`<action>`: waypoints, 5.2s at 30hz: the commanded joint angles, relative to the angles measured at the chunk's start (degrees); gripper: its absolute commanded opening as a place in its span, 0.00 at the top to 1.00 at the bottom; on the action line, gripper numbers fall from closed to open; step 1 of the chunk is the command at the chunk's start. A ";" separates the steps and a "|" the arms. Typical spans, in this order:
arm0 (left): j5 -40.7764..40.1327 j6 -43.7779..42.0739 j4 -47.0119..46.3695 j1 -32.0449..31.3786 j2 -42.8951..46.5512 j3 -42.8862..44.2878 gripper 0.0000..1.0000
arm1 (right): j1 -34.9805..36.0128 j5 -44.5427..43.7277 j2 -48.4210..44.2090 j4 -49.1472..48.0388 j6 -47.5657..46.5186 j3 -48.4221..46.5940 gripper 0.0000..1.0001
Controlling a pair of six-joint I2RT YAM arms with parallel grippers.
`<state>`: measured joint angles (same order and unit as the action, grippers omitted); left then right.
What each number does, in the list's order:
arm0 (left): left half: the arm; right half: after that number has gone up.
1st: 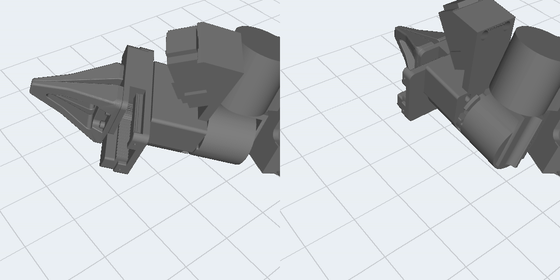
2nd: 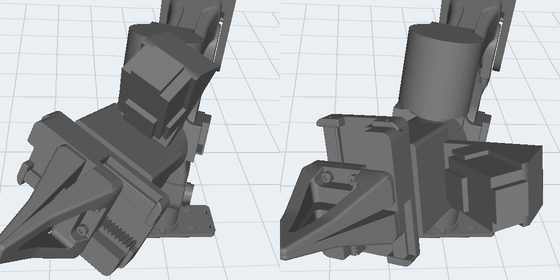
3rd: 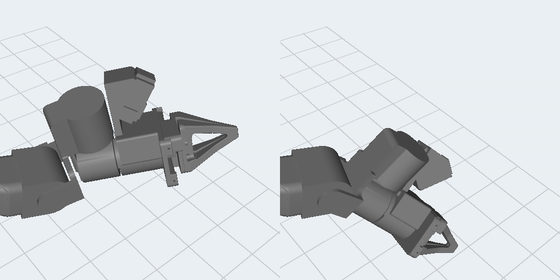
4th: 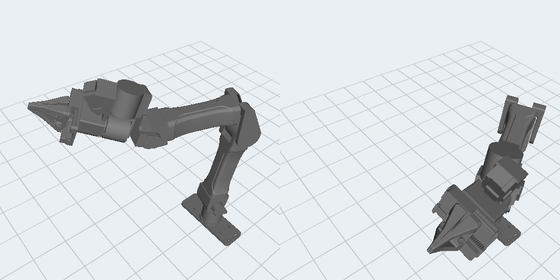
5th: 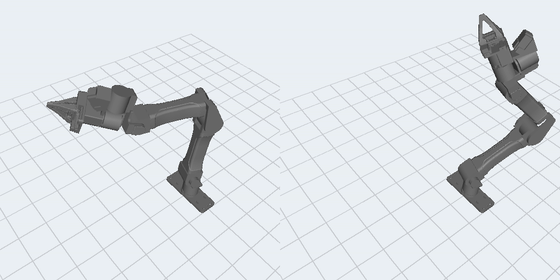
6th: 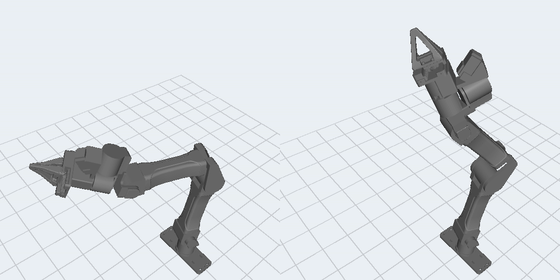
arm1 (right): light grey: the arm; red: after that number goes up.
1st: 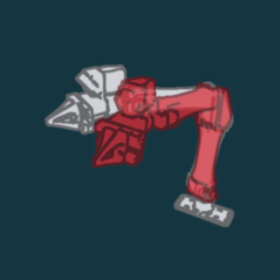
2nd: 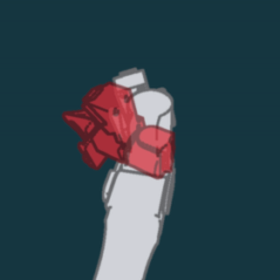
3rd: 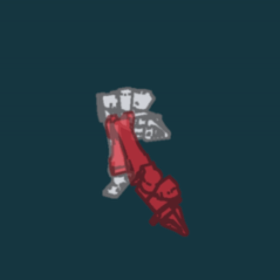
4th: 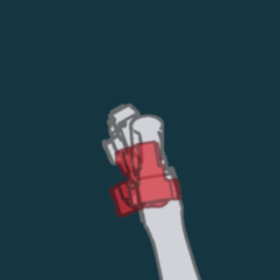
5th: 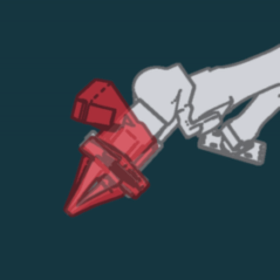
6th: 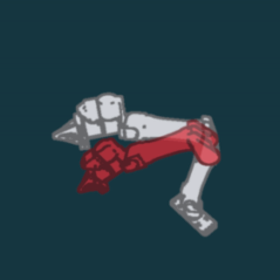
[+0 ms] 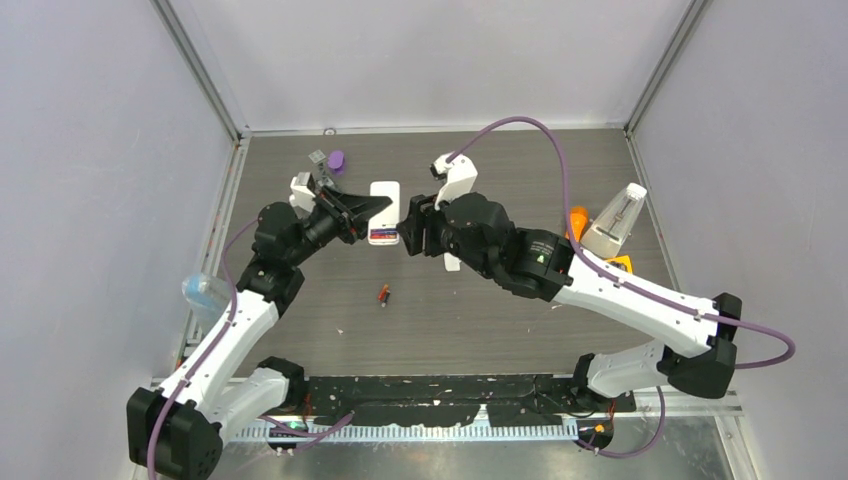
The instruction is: Load the batteries into the remote control
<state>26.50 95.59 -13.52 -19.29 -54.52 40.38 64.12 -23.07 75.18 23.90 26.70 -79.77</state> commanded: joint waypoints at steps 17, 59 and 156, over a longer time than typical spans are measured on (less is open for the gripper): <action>-0.47 -0.57 0.86 -0.53 1.75 3.62 1.00 | 9.97 -16.74 16.24 19.04 -23.56 -9.84 0.45; 0.93 -0.92 -10.64 -0.40 0.32 2.03 1.00 | -12.10 27.17 -16.65 -20.73 18.57 17.10 0.15; -4.51 -6.29 -7.14 -0.49 3.49 1.98 1.00 | -12.87 17.50 -8.91 -14.14 22.05 11.12 0.28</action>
<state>22.46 89.54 -16.43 -19.55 -52.40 40.38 50.89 -0.51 70.22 12.38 50.89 -68.49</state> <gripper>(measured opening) 0.216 0.709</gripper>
